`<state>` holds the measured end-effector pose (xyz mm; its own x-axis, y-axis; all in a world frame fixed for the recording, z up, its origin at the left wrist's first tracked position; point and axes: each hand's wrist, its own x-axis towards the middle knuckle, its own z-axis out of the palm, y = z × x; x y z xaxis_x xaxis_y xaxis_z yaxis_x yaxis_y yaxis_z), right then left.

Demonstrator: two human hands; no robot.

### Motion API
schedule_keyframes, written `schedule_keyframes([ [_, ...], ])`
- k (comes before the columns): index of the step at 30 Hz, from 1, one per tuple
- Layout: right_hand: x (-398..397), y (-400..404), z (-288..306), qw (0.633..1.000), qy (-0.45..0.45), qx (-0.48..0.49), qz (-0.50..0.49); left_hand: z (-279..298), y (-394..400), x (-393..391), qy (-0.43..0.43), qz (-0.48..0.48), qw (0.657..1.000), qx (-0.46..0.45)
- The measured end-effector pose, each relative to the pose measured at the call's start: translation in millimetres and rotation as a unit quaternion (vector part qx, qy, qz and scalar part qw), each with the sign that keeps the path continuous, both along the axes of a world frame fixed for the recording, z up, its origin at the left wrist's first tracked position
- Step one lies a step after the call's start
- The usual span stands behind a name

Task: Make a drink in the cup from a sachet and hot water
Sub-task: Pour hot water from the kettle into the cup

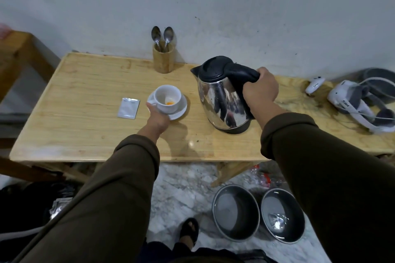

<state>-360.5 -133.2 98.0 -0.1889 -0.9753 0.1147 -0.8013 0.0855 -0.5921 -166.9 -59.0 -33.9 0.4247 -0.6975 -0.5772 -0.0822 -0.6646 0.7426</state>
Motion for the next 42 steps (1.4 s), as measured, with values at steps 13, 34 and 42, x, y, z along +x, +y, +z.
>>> schedule_keyframes([
  [13,31.3,-8.5,12.1,0.990,0.114,0.021,0.078,2.0,-4.2,-0.8,0.026,0.021,0.999,-0.001],
  [34,40.9,-12.2,13.8,0.967,0.229,-0.005,0.111,0.9,-3.4,0.9,0.025,0.015,1.000,0.001],
  [42,36.3,-11.9,14.6,0.962,0.246,0.003,0.117,0.8,-3.5,0.7,0.015,0.008,1.000,0.005],
])
